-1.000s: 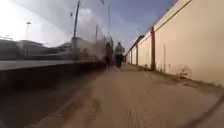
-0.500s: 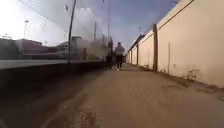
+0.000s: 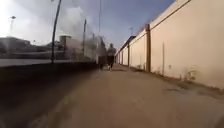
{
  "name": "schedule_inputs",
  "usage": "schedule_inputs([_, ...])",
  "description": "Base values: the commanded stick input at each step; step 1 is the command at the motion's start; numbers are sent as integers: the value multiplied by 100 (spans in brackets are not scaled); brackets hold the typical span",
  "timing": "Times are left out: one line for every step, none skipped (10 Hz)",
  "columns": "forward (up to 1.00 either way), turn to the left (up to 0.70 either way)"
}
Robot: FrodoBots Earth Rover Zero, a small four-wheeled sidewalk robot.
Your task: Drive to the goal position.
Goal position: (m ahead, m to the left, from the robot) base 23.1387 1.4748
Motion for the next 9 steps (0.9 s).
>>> schedule_inputs([85,0])
schedule_inputs([85,0])
schedule_inputs([85,0])
schedule_inputs([85,0])
schedule_inputs([85,0])
schedule_inputs([85,0])
schedule_inputs([85,0])
schedule_inputs([85,0])
schedule_inputs([85,0])
